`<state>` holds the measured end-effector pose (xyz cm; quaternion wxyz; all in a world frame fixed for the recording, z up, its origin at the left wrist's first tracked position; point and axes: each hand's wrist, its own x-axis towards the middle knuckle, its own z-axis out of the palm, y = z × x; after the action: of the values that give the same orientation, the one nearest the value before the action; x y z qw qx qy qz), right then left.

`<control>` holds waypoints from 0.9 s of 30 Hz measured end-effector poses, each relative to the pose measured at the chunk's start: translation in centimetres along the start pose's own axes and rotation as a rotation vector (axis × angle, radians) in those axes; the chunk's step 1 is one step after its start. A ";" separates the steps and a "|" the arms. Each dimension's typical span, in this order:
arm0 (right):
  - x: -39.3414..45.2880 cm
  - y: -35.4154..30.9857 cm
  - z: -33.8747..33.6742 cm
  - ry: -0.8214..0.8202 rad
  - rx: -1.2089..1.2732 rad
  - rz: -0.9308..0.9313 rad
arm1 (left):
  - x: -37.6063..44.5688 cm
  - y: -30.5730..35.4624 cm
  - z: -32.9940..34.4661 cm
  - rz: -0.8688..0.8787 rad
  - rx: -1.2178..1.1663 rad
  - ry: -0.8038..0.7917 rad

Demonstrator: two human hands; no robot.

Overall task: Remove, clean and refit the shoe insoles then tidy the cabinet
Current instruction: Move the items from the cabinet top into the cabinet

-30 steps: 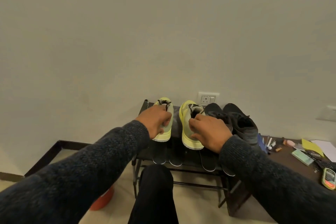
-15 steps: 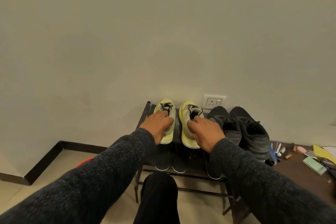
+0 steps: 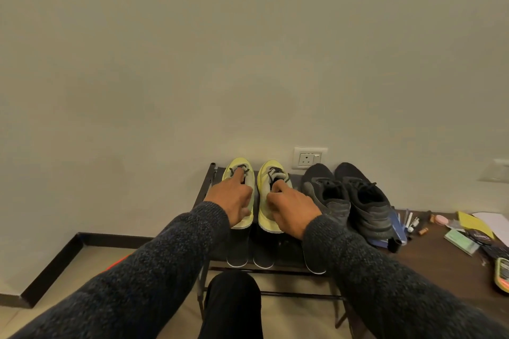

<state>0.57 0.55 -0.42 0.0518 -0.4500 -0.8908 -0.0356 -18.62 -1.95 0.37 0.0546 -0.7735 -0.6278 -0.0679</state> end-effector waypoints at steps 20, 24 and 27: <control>-20.1 19.8 -9.5 0.144 -0.055 0.394 | 3.9 25.4 -5.5 0.560 -0.253 0.071; -25.5 24.6 -6.6 0.126 -0.017 0.545 | 5.4 32.5 -2.3 0.684 -0.254 -0.013; -29.7 27.9 -2.6 0.092 0.043 0.666 | 6.4 37.6 1.3 0.768 -0.222 -0.105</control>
<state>40.69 -6.91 -1.05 0.1104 -0.7132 -0.6920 -0.0180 19.56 -3.31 0.19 -0.0399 -0.9554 -0.2840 -0.0704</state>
